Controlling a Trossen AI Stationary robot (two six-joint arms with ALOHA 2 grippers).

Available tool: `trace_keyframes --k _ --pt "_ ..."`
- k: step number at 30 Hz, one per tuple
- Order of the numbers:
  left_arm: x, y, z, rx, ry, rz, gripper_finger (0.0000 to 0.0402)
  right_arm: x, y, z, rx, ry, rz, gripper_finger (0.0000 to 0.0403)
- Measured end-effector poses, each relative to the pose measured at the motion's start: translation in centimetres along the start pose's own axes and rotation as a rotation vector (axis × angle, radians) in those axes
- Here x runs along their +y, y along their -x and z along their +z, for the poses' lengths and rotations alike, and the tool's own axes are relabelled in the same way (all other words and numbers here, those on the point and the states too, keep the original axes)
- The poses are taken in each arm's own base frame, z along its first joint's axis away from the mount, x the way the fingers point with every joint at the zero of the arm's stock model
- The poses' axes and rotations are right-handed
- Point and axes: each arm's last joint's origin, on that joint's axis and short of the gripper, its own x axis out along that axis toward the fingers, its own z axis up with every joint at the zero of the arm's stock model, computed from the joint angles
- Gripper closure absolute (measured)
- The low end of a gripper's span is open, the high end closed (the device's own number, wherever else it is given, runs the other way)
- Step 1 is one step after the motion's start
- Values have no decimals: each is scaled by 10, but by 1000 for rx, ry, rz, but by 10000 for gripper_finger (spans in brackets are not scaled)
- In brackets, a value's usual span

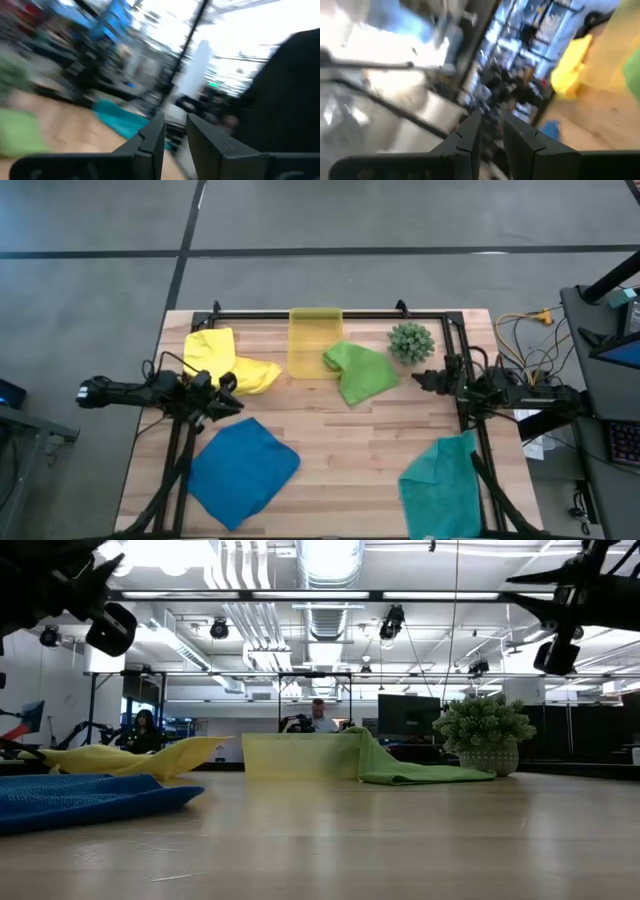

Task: Fold microfiber towels
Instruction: Fold the green microfiber cloth

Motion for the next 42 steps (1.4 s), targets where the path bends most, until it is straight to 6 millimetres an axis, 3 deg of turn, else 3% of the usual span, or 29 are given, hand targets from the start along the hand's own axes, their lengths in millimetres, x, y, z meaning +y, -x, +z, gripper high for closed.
trace_keyframes --k 2,6,8,12,16,20,26,30,34,39,42 --pt "1 0 3 -57 16 48 334 2 0 5 -131 -55 -17 335" --pt "-1 2 17 -259 331 84 334 5 1 14 -417 -125 -45 335" --pt "-2 4 24 -380 369 119 334 6 1 17 -504 -133 -52 335" --pt "-1 10 35 -607 414 220 334 11 -1 18 -505 -120 -5 335" --pt "-2 14 41 -717 415 270 334 22 -11 19 -422 -101 47 335" --pt "0 16 42 -761 359 371 334 54 -37 27 -390 19 8 335" --pt "0 16 42 -753 306 402 334 99 -110 32 -328 443 -110 335" --pt "0 16 44 -748 269 417 334 111 -160 28 -273 799 -204 335" --pt "-7 14 57 -753 251 406 334 119 -196 25 -153 967 -314 335" --pt "-21 -1 86 -643 152 351 334 121 -212 22 229 1092 -553 335" --pt "-28 -16 103 -456 117 405 334 122 -210 17 546 1083 -580 335"
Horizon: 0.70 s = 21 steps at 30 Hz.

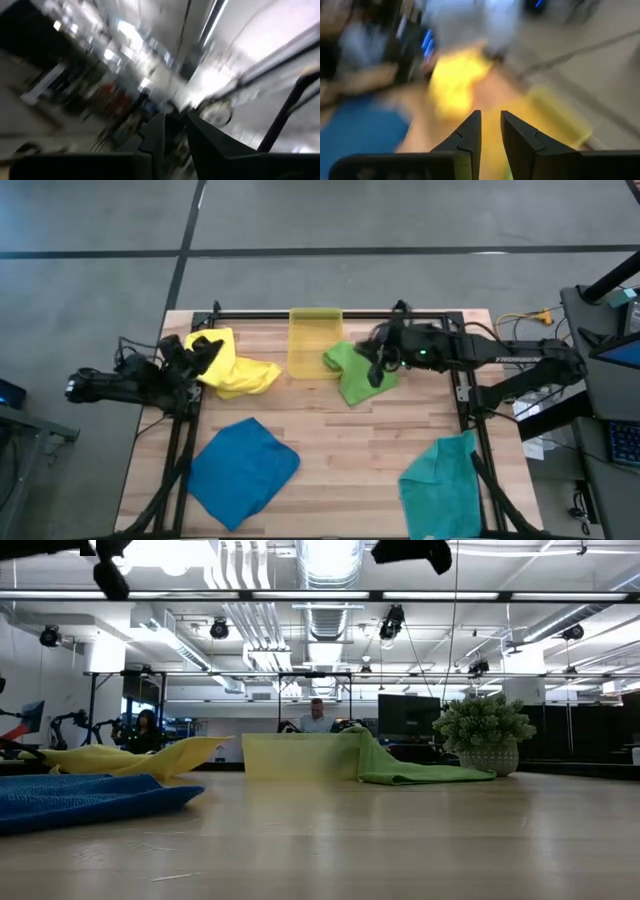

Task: Fold microfiber towels
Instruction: Fold the green microfiber cloth

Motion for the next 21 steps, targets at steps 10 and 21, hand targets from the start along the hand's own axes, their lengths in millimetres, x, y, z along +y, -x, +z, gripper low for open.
trace_keyframes --k 10,21 --pt "-30 -42 15 575 -442 286 334 25 -11 -58 507 103 252 335" --pt "-32 -69 -5 676 -543 305 334 2 -32 -128 738 237 216 235"
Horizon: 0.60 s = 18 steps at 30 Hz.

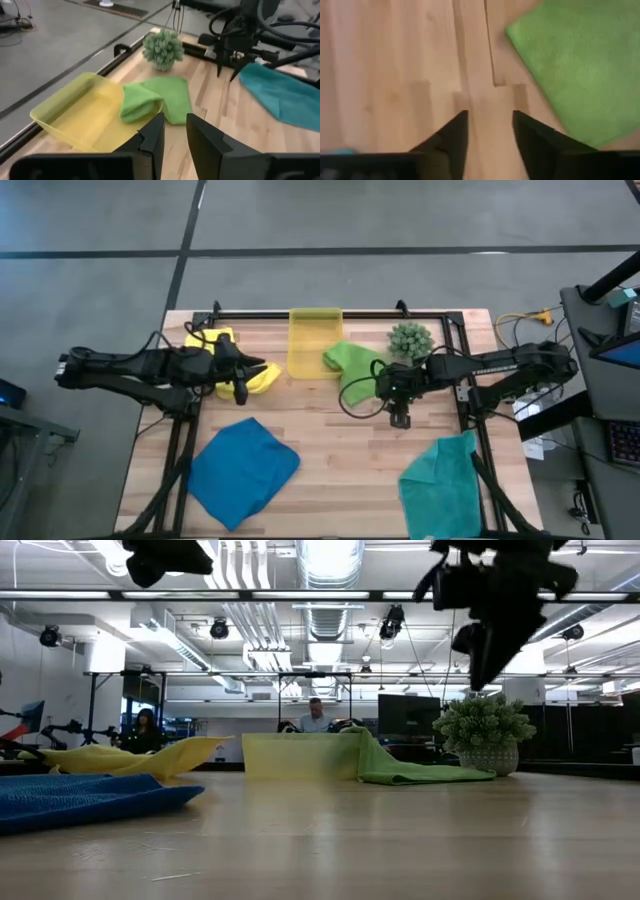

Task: Fold microfiber towels
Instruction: Fold the green microfiber cloth

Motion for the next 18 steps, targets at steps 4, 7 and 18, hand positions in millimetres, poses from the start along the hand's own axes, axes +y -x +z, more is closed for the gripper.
trace_keyframes --k 4,7,18 --pt "-5 -12 -5 53 -20 -14 334 -7 -16 -10 45 229 -18 182" --pt "-9 -18 -6 83 -25 -46 334 -17 -29 -18 97 296 -84 168" --pt "-13 -24 -9 136 76 -121 334 -70 -61 -30 283 298 -148 204"
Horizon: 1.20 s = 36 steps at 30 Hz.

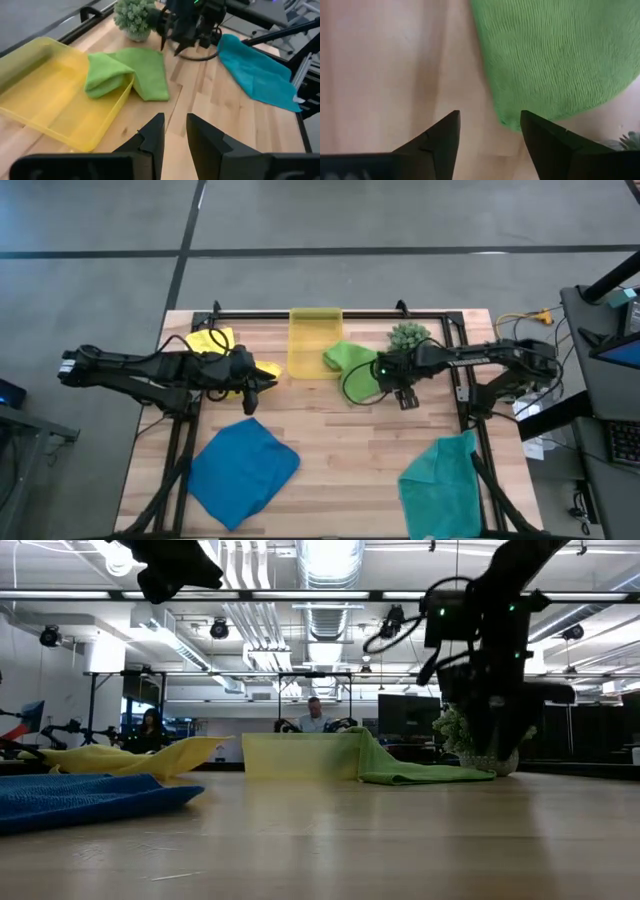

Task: Fold microfiber towels
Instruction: Fold the green microfiber cloth

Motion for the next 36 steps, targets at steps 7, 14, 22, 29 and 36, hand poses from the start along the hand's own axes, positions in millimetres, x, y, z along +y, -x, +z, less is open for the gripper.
trace_keyframes --k 7,14,22,29,36 --pt "0 1 1 -4 27 -5 334 -11 -26 5 70 47 36 216" --pt "-1 0 0 8 56 -27 334 -13 -39 12 135 39 73 232" --pt "-1 -1 0 15 52 -28 334 -11 -35 10 125 4 79 339" --pt "-2 -4 1 1 43 -27 334 -12 1 2 34 -136 19 391" --pt "-9 -9 13 -130 -29 -75 334 -11 77 -2 -142 -351 129 394"
